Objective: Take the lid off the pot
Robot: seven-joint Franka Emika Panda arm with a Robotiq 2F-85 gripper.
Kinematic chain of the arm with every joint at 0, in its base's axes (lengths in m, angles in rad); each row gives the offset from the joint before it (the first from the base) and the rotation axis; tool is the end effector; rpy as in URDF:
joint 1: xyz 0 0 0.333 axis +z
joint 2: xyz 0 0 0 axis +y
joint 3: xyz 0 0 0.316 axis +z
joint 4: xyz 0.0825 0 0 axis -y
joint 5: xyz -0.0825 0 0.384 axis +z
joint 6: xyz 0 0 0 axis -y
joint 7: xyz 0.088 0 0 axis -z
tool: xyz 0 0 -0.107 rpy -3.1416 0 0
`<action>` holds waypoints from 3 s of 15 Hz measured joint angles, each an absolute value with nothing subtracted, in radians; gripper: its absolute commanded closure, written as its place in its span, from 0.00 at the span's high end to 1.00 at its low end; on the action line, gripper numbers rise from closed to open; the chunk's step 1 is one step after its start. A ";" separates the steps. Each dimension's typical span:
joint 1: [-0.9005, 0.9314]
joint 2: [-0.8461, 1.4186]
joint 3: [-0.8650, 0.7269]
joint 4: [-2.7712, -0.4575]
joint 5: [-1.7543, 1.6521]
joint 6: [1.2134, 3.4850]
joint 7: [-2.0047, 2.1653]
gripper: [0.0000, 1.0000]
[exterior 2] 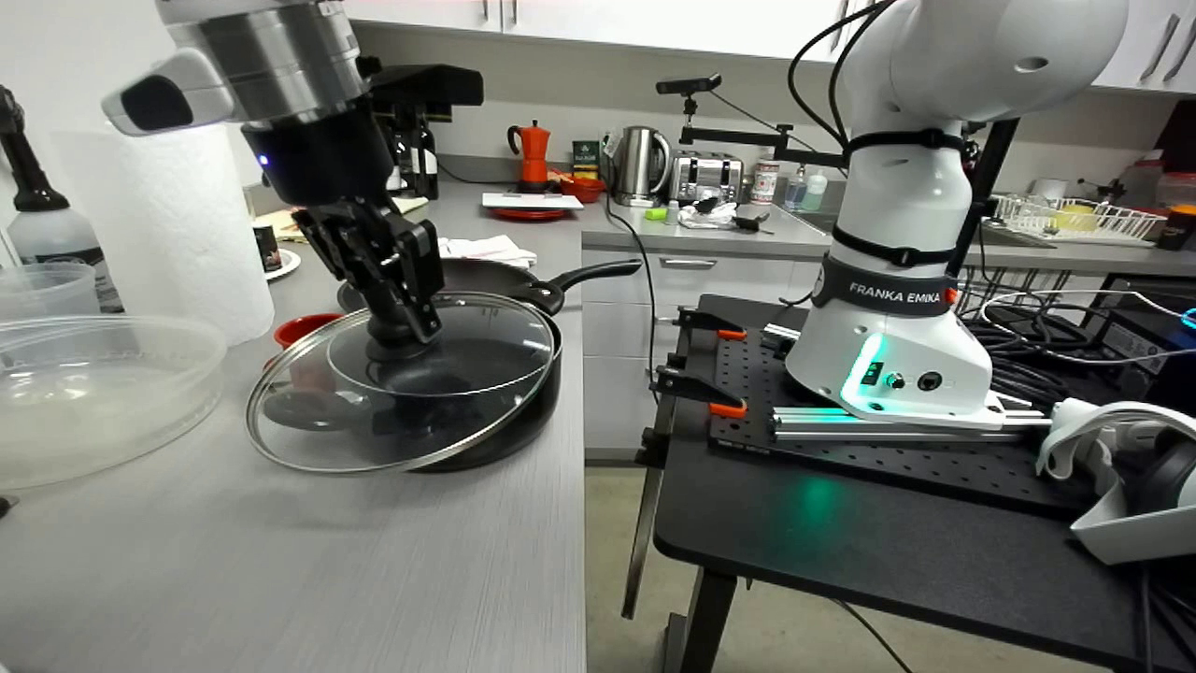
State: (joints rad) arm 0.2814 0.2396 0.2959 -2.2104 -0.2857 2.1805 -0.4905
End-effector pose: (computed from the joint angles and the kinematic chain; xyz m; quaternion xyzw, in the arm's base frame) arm 0.4424 0.2769 0.2563 0.7988 0.5842 -0.1217 0.0760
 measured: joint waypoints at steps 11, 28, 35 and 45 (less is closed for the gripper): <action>0.395 0.247 0.351 -2.198 -0.407 2.125 -0.371 0.25; 0.544 0.523 0.371 -1.955 -0.584 2.059 -0.373 0.25; 0.586 0.590 0.370 -1.888 -0.597 2.050 -0.387 0.25; 0.572 0.643 0.344 -1.854 -0.600 2.139 -0.425 0.25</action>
State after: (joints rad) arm 0.5722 0.6428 0.3442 -1.8537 -0.5997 2.1389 -0.4250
